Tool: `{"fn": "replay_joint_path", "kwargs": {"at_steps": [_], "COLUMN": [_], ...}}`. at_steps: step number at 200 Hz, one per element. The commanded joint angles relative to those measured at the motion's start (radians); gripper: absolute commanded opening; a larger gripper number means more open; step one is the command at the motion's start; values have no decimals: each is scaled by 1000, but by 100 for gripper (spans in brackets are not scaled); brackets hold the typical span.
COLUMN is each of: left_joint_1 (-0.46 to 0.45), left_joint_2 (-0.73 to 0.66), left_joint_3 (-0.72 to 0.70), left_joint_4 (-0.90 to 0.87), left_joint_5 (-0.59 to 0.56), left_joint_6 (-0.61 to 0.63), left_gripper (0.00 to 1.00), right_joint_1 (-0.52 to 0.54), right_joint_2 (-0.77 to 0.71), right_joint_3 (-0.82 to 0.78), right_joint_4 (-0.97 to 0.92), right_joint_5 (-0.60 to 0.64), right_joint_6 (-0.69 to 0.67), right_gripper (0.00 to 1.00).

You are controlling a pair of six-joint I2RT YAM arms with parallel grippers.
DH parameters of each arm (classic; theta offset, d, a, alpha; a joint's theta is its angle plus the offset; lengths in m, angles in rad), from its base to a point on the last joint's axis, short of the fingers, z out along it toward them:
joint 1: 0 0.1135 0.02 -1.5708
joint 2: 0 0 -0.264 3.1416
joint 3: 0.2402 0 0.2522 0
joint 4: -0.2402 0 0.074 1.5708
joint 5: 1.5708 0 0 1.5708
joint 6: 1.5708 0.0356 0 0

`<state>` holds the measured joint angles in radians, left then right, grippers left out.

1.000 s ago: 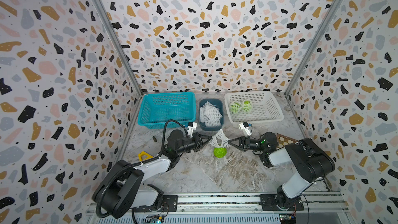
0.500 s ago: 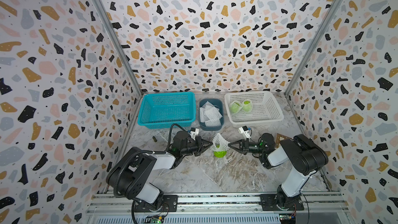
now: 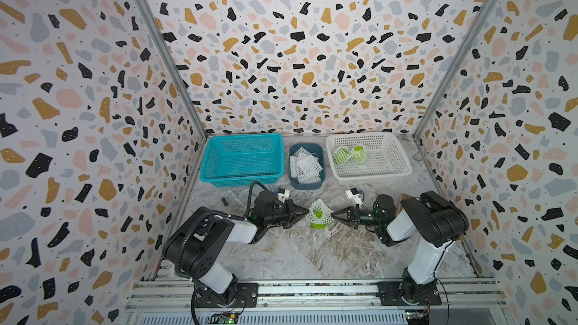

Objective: Sleeve custard apples in foam nets
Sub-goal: Put on the foam net on the custard apple.

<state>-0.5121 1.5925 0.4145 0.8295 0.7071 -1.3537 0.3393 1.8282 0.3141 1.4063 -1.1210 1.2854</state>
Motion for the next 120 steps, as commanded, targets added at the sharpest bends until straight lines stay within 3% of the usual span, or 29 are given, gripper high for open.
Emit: {"fn": "replay_joint_path", "kwargs": {"at_steps": [1, 120], "left_joint_1": [-6, -10], "left_joint_2": [24, 135], "left_joint_3": [24, 50], "left_joint_4": [35, 107], "left_joint_5": [27, 39], "left_joint_6": [1, -14], "left_gripper": [0, 0], "right_joint_1": [-5, -20], "right_joint_2": [-2, 50], "right_joint_3": [-5, 13], "right_joint_4": [-9, -72], "right_joint_5": [1, 39], "right_joint_6": [-27, -93], "right_gripper": [0, 0]}}
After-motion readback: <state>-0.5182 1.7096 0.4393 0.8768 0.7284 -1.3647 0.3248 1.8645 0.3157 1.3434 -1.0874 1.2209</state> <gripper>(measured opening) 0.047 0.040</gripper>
